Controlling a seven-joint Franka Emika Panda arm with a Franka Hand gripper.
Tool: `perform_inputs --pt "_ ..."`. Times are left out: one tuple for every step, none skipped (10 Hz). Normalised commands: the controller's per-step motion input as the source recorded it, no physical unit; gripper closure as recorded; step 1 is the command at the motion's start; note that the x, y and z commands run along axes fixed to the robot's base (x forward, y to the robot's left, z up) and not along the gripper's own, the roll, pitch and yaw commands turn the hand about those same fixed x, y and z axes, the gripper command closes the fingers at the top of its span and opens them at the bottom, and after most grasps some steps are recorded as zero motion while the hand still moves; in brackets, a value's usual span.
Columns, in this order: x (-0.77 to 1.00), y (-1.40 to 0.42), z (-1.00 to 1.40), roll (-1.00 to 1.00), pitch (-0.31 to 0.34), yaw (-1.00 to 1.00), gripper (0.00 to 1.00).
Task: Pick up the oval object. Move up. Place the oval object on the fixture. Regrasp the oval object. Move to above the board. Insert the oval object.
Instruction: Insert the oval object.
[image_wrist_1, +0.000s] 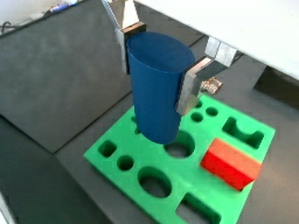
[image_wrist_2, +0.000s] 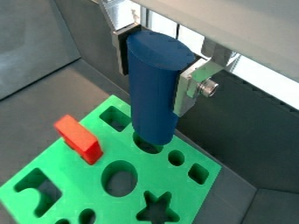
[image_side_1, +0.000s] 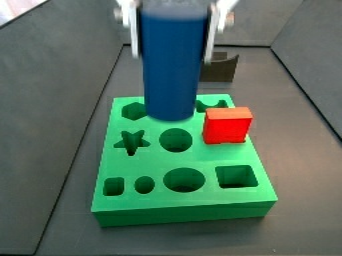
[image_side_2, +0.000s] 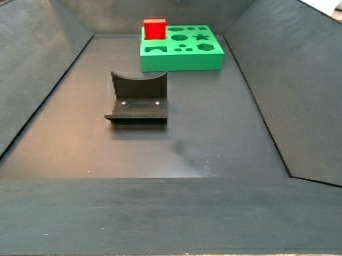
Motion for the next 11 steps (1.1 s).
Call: perform_inputs --pt "-0.02 0.00 0.00 0.00 0.000 0.03 1.00" --pt "0.00 0.00 -0.20 0.02 -0.011 0.04 1.00" --pt "0.00 -0.16 -0.49 0.00 -0.069 0.02 1.00" --pt "0.31 -0.29 -0.59 0.03 -0.041 0.08 1.00" --pt "0.38 -0.31 -0.60 0.05 -0.027 0.10 1.00" --pt "0.35 -0.29 -0.63 0.07 -0.047 0.10 1.00" --pt "0.34 -0.24 -0.66 0.10 -0.069 0.14 1.00" --pt "0.23 -0.18 -0.72 0.16 -0.127 0.13 1.00" --pt "0.29 -0.17 -0.69 0.22 -0.113 0.17 1.00" --pt "0.28 -0.13 -0.59 0.28 -0.114 0.20 1.00" --pt "0.30 -0.11 -0.51 0.32 -0.111 0.19 1.00"
